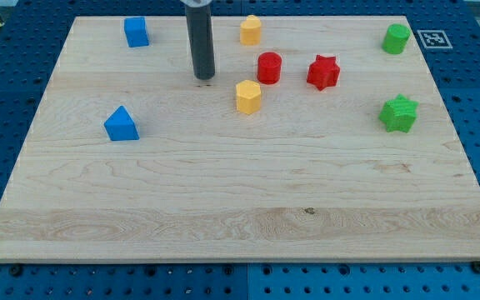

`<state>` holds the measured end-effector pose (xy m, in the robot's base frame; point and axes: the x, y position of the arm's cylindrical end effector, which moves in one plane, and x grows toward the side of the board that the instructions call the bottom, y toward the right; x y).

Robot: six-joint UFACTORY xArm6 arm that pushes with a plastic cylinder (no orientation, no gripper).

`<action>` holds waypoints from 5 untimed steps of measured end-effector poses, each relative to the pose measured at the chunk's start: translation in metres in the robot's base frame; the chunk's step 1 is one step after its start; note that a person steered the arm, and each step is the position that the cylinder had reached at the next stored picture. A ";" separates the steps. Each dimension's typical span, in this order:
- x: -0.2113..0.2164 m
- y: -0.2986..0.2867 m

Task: Place the red circle below the blue triangle

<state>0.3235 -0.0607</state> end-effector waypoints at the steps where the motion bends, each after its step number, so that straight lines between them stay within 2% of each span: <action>1: -0.022 0.023; 2: -0.027 0.059; 3: 0.002 0.100; 4: 0.053 0.141; 5: 0.082 0.164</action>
<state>0.4056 0.1033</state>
